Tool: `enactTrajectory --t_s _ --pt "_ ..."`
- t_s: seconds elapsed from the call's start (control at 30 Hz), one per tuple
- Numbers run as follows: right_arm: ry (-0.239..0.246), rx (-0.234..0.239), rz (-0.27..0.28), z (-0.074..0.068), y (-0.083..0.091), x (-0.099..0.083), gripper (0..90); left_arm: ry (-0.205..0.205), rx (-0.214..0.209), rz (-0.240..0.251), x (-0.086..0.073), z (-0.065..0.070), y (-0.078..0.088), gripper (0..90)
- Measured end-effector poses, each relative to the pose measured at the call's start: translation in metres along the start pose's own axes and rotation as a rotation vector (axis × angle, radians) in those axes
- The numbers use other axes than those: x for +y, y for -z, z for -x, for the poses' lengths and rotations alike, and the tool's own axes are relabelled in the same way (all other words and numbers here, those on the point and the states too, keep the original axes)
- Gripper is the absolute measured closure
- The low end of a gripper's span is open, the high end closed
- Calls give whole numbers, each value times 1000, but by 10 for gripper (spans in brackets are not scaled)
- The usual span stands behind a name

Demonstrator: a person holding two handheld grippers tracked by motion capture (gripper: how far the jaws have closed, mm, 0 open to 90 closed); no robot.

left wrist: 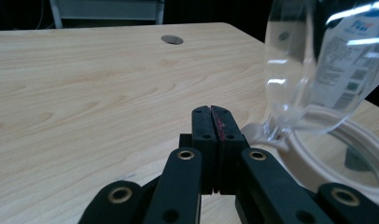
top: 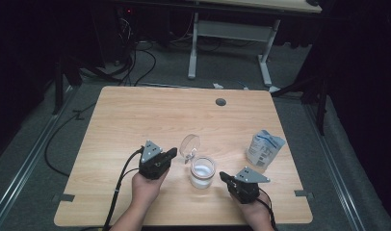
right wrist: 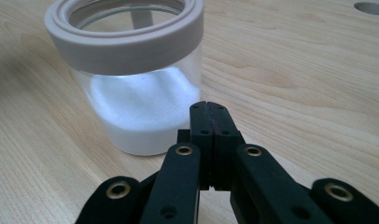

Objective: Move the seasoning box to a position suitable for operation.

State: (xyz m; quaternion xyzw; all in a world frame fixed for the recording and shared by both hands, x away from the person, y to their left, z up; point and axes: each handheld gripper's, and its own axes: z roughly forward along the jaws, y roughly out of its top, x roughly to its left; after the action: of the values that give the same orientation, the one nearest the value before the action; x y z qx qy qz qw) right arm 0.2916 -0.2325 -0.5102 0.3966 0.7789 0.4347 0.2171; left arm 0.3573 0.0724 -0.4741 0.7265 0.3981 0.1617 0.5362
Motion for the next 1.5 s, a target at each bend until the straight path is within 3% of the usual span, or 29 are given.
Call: enactTrajectory --t_s 0.23,0.4,0.7,0.87,0.93,1.03,1.07,1.1,1.23,1.3,1.5 --pt "24 28 9 -10 -1 3 899 -4 -14 24 7 7 -1 892" --pt "42 17 8 -15 -3 5 899 -7 -29 26 6 11 -1 889" --pt "43 13 4 -16 -3 4 897 -53 -66 12 -1 28 -7 872" --pt "47 13 4 -16 -3 4 893 -66 -57 14 -2 31 -7 863" --pt "46 10 5 -16 -3 4 893 -79 -39 15 -3 27 -2 848" --pt "39 0 20 -13 -1 6 893 -70 -13 0 -12 10 8 821" --pt "35 -8 23 -11 -1 7 893 -50 -16 -7 -16 1 12 792" --pt "36 -20 30 -10 -1 8 893 -1 -16 -31 -25 -16 18 750" --pt "12 -30 58 -4 -4 17 893 18 62 -62 -46 -49 42 617" --pt "19 -30 61 -6 -4 20 893 13 90 -62 -56 -57 57 532" --pt "18 -50 57 -10 -5 22 898 14 148 -34 -63 -76 80 526"
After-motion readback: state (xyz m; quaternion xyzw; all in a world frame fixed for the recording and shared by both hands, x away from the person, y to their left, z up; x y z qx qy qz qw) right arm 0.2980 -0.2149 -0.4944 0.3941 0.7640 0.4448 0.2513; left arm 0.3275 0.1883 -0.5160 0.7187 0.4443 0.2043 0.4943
